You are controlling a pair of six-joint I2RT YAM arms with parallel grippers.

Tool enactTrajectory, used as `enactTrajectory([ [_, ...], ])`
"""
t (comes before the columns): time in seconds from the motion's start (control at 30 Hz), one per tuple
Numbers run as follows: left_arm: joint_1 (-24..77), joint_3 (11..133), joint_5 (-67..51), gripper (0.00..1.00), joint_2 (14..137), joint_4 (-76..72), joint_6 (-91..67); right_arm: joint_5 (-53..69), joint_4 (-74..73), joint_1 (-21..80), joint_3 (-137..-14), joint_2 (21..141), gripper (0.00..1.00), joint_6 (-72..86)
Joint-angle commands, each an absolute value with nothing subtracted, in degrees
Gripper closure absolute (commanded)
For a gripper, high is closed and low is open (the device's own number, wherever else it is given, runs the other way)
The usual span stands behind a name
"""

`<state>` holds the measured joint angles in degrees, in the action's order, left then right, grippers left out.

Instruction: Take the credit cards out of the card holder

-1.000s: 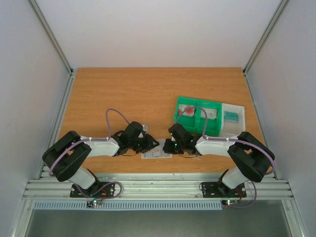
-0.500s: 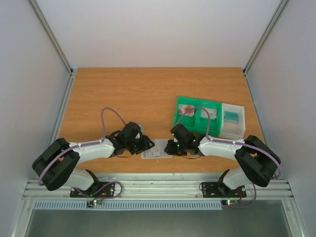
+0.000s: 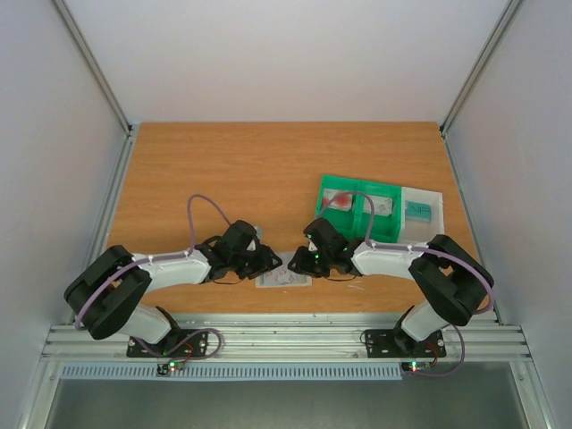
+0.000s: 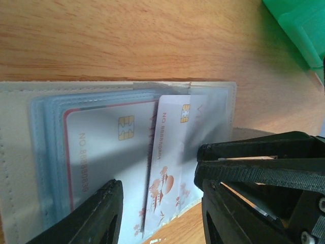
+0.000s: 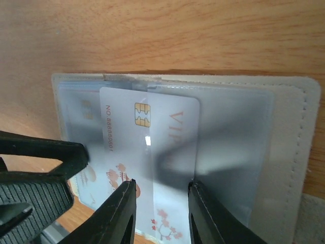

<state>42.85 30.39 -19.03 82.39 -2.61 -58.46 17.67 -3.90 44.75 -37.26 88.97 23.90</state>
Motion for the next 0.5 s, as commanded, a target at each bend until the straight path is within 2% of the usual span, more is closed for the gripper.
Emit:
enactTrajectory([
  [0.0, 43.0, 30.7, -18.6, 0.56, 84.1, -3.5, -58.2, 18.8, -1.2, 44.2, -36.2, 91.5, 0.69, 26.1],
  [0.2, 43.1, 29.1, -19.7, 0.57, 85.5, -7.6, -60.1, 22.1, 7.1, 43.6, -32.7, 92.3, 0.69, 28.7],
  [0.47, 43.0, 28.6, -20.2, 0.60, 86.1, -9.6, -61.5, 21.4, 7.6, 43.7, -32.1, 92.1, 0.69, 28.7],
])
